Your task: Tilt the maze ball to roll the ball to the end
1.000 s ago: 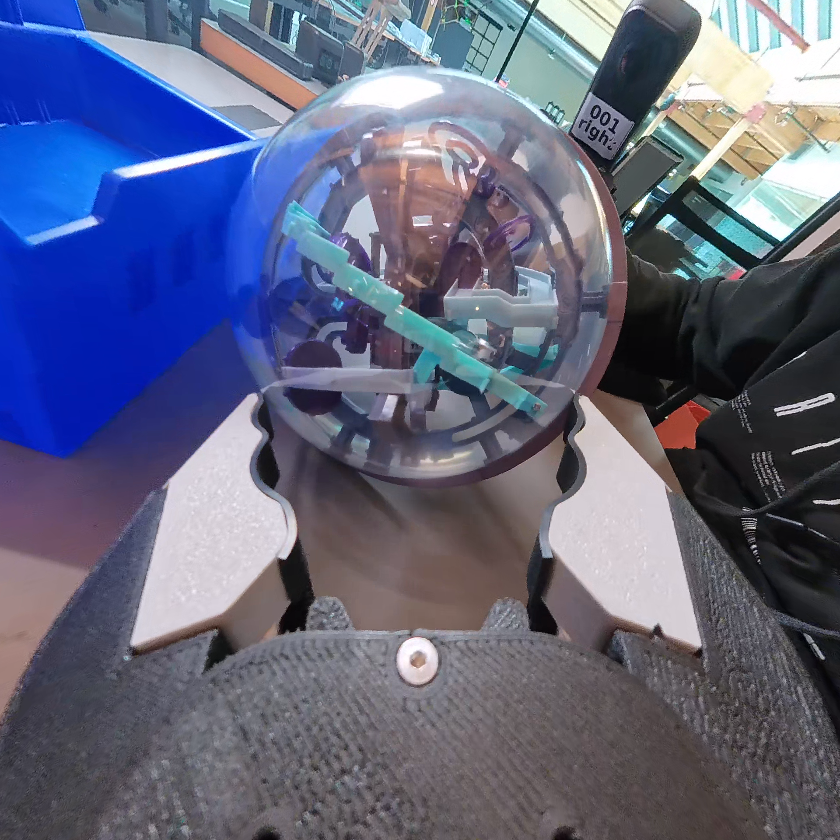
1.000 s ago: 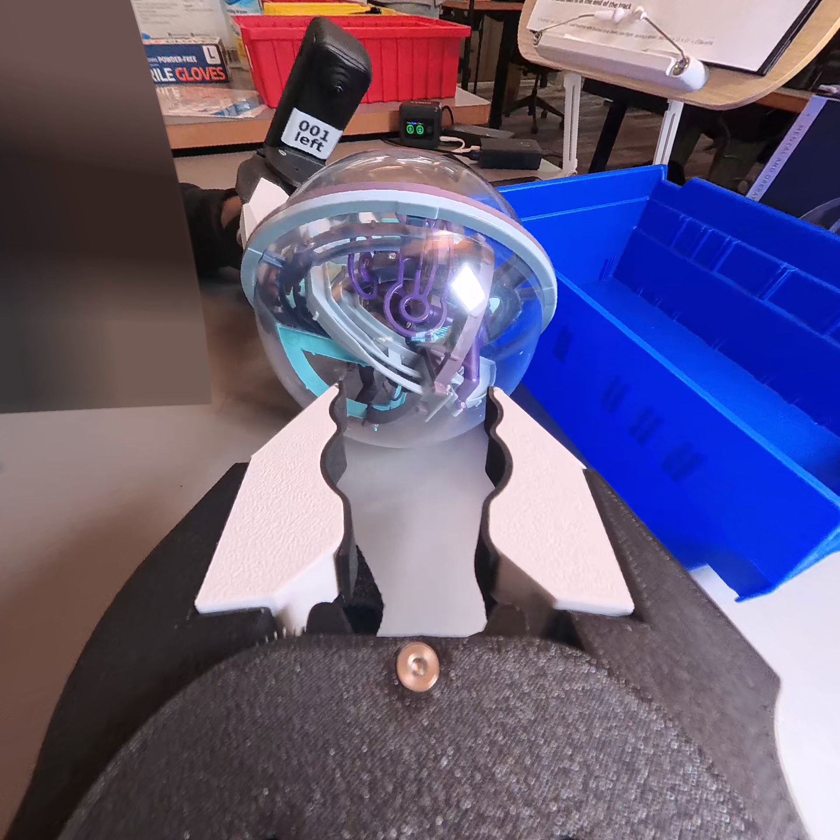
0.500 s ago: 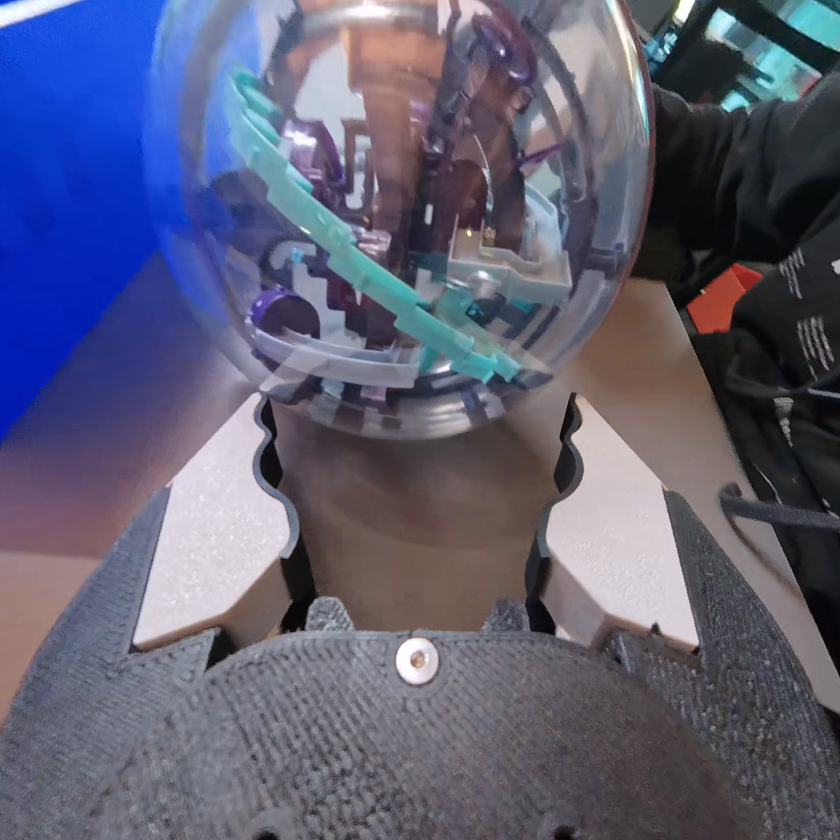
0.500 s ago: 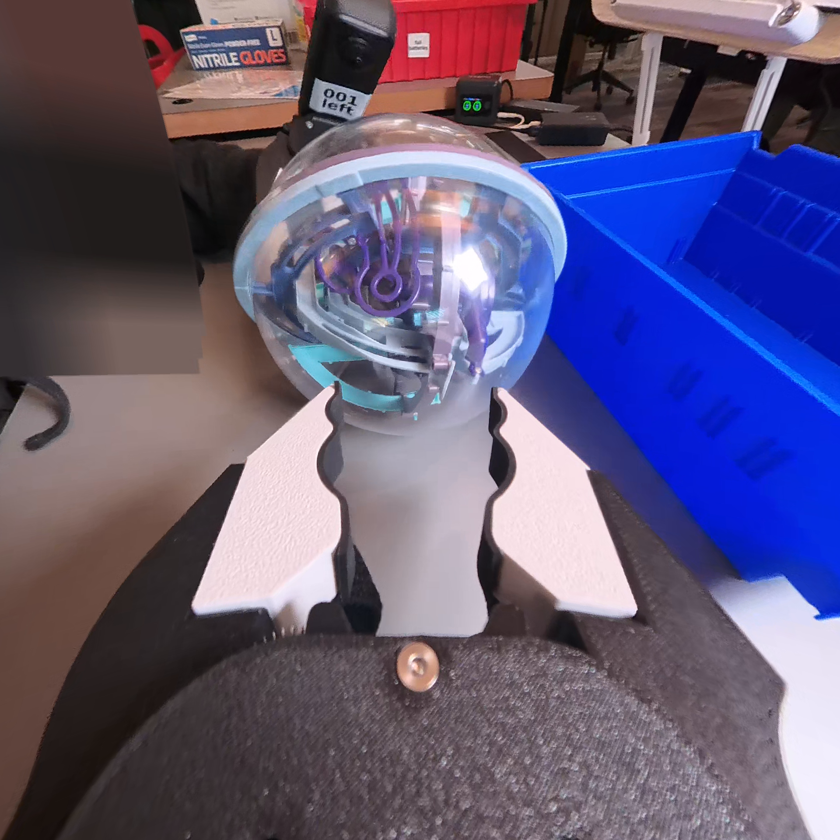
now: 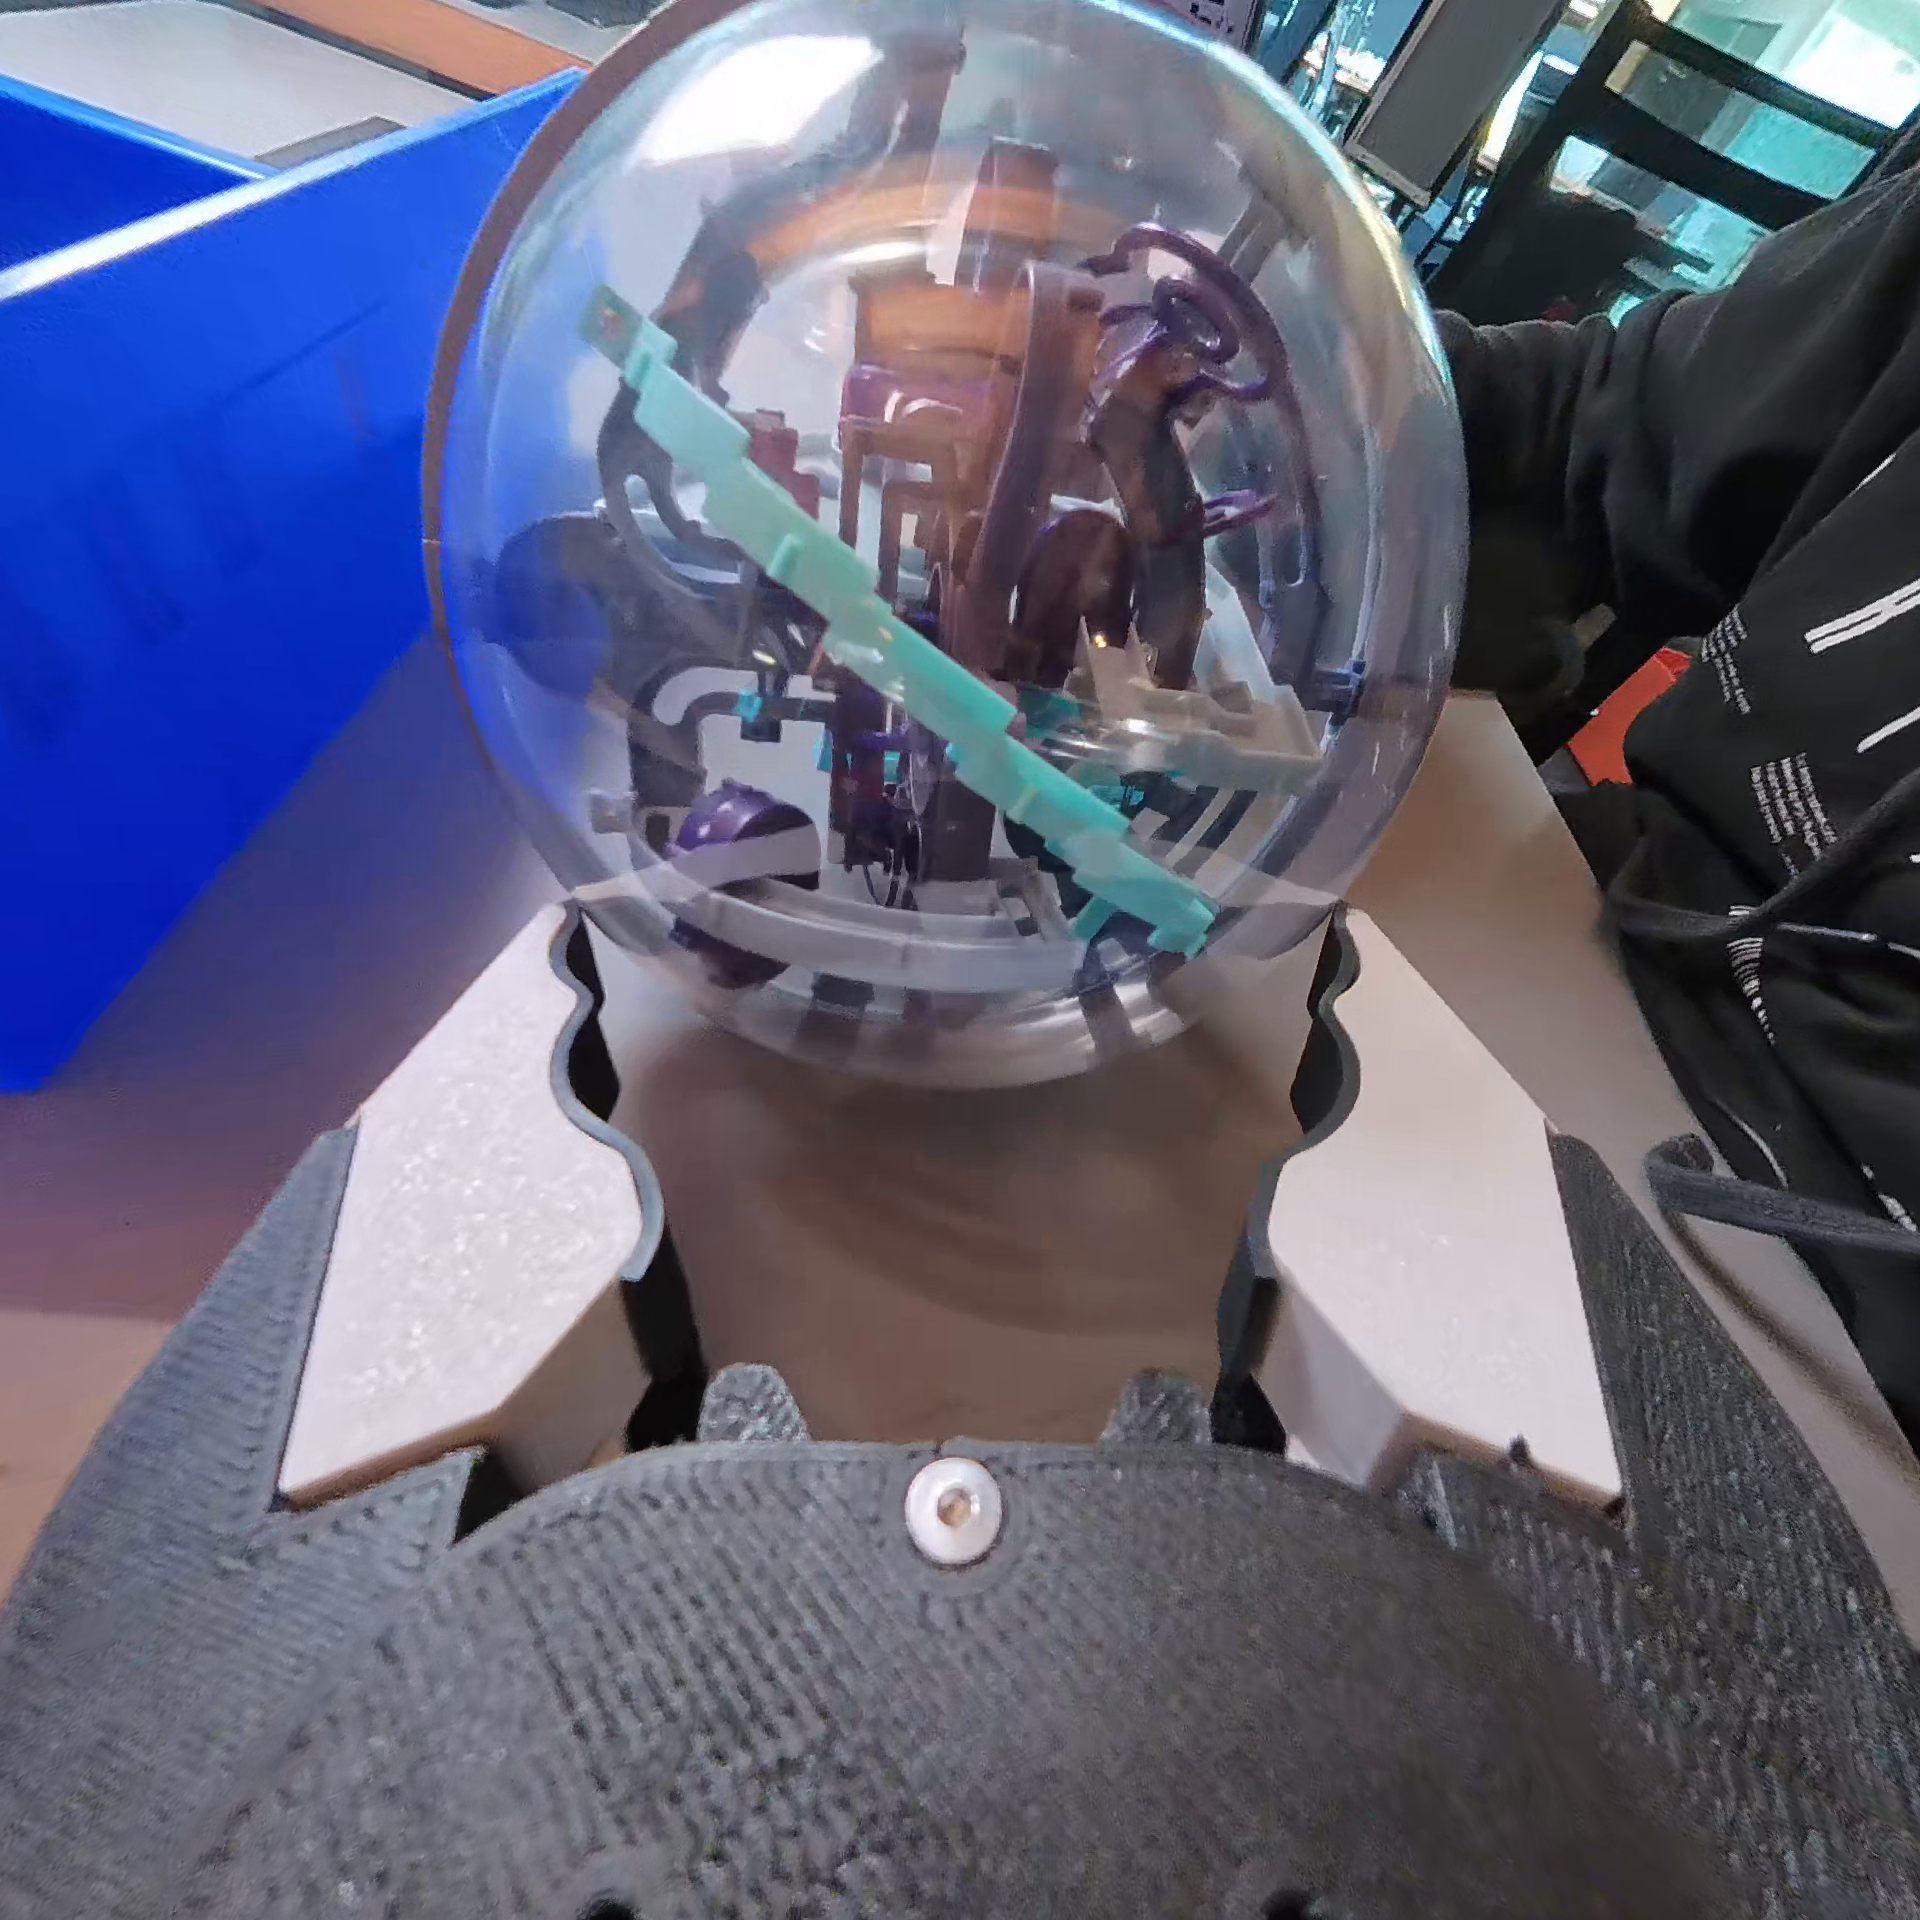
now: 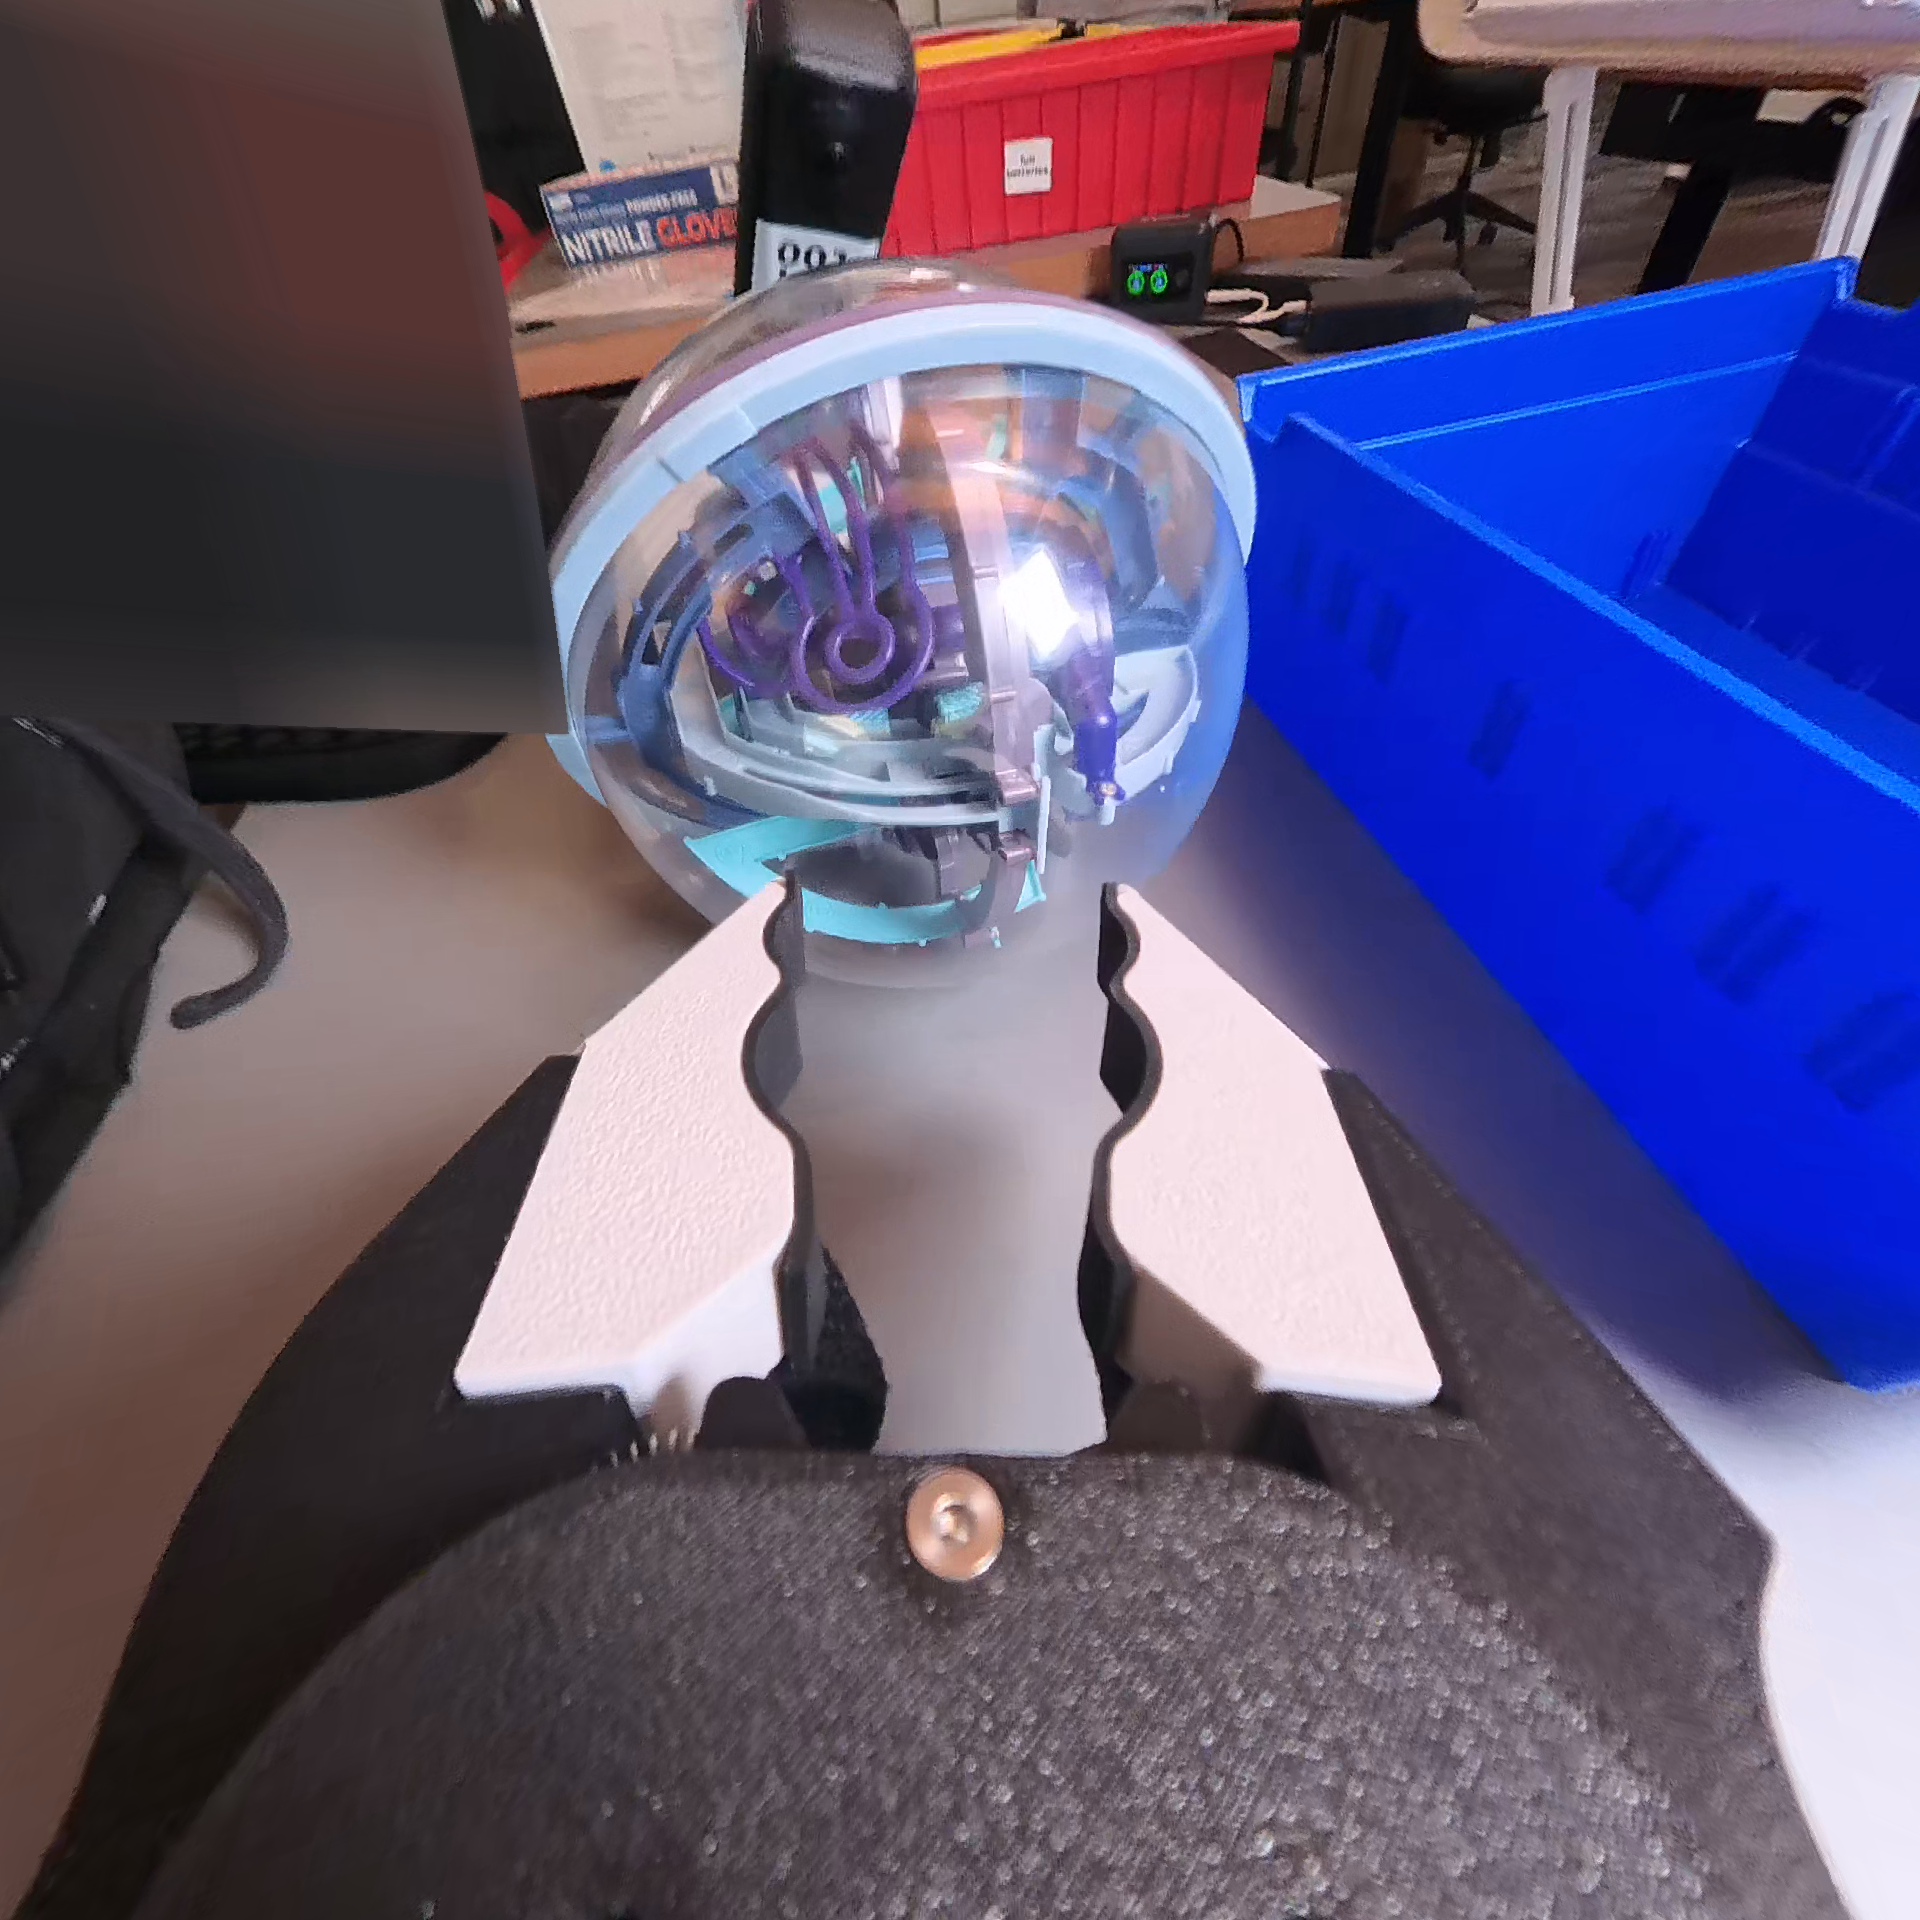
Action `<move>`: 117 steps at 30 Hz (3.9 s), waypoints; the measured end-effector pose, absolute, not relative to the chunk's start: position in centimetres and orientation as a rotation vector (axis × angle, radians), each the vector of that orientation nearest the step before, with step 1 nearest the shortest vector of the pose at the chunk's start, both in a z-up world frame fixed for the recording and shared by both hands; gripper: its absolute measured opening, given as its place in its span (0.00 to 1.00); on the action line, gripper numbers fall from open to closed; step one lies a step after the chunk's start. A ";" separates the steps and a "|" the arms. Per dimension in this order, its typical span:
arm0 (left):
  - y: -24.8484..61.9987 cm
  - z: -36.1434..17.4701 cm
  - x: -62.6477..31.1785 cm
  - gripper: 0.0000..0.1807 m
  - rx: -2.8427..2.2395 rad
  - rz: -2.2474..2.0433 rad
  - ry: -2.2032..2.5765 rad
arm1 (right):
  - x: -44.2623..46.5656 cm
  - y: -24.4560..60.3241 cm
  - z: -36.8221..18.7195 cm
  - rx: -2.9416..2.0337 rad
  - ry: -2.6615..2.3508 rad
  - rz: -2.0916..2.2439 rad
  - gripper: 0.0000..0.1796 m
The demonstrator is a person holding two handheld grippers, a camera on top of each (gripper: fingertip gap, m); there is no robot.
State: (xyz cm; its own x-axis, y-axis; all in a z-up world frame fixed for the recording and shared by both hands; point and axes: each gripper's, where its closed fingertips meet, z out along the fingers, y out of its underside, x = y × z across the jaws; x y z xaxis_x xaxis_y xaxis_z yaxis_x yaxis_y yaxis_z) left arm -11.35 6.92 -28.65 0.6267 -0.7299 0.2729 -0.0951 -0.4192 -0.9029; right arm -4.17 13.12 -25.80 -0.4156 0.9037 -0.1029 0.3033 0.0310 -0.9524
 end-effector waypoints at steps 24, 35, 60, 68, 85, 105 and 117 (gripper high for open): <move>6.5 -31.5 -11.0 0.64 -2.095 -0.740 0.639 | -6.1 11.9 -20.6 -1.167 -1.752 1.307 0.32; 6.5 -28.4 -12.6 0.74 -1.904 -0.950 0.556 | -8.1 10.5 -19.6 -1.136 -1.843 1.214 0.30; 6.5 -29.3 -11.7 0.73 -1.967 -0.903 0.567 | -8.5 9.5 -17.8 -1.161 -1.856 1.229 0.24; 7.0 -29.8 -11.2 0.68 -1.965 -0.674 0.655 | -7.5 9.6 -18.0 -1.144 -1.817 1.145 0.25; 6.7 -31.0 -10.9 0.68 -1.958 -0.117 0.722 | -5.5 6.7 -18.0 -1.134 -1.814 0.805 0.09; 5.6 -30.4 -10.2 0.78 -1.862 -0.119 0.828 | -3.6 3.4 -19.1 -0.947 -1.786 0.619 0.06; 5.5 -29.2 -10.0 0.74 -1.808 -0.240 0.795 | -2.5 5.4 -19.4 -1.117 -1.628 0.715 0.05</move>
